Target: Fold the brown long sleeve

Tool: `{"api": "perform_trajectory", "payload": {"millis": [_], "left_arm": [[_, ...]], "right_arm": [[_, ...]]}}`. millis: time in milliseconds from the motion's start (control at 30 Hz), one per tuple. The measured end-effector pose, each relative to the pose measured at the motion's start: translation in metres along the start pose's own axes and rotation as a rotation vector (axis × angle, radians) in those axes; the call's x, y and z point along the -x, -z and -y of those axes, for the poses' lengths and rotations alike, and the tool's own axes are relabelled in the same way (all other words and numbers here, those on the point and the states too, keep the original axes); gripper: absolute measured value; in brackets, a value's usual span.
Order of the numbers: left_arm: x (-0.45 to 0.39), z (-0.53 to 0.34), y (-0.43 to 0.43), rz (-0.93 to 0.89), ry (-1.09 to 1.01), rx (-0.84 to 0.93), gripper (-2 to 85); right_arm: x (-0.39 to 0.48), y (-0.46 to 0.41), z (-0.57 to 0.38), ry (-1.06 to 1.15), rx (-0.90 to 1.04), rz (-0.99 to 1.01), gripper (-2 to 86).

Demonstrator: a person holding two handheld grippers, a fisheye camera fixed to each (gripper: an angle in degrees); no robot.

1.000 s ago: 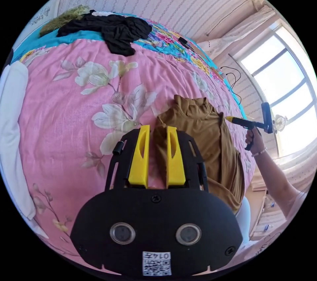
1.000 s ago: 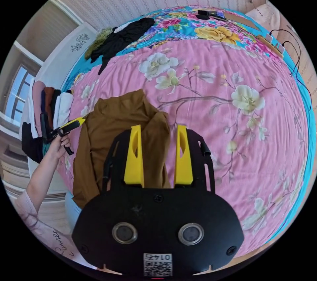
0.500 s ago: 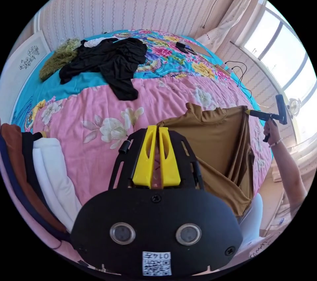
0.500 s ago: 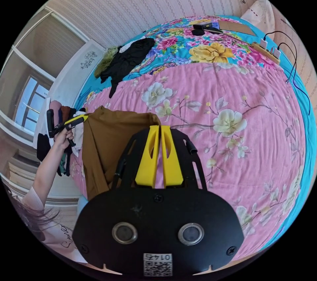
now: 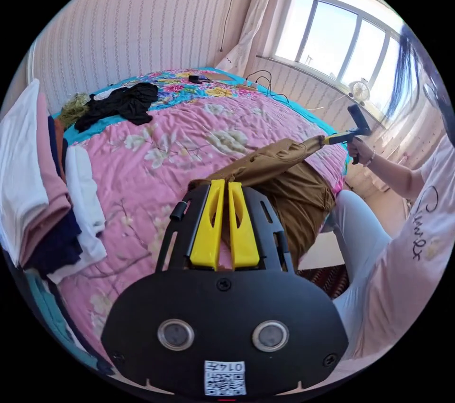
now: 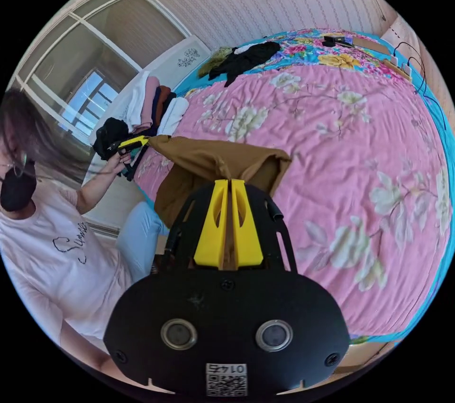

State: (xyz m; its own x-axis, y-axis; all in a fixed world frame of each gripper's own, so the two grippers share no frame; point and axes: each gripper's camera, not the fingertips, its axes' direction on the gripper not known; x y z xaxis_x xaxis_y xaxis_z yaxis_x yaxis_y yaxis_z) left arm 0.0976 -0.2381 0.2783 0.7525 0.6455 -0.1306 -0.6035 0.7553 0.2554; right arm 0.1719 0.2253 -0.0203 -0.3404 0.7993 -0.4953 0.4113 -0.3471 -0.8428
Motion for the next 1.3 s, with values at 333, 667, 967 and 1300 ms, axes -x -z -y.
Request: {"api": "perform_trajectory", "payload": {"millis": [333, 667, 967, 1300], "left_arm": [[-0.033, -0.106, -0.042, -0.008, 0.164, 0.157, 0.3], [-0.063, -0.082, -0.023, 0.009, 0.161, 0.083, 2.9], [-0.097, -0.092, -0.080, -0.143, 0.127, 0.177, 0.9], [-0.152, -0.164, -0.020, -0.152, 0.069, 0.146, -0.6]], "right_arm": [[-0.009, -0.080, -0.105, -0.251, 0.110, -0.023, 0.5], [0.038, -0.121, -0.075, -0.054, 0.122, -0.080, 7.2], [0.045, -0.214, -0.067, -0.015, 0.223, 0.007, 2.9], [0.069, -0.221, -0.127, 0.071, 0.405, -0.094, 5.4]]}}
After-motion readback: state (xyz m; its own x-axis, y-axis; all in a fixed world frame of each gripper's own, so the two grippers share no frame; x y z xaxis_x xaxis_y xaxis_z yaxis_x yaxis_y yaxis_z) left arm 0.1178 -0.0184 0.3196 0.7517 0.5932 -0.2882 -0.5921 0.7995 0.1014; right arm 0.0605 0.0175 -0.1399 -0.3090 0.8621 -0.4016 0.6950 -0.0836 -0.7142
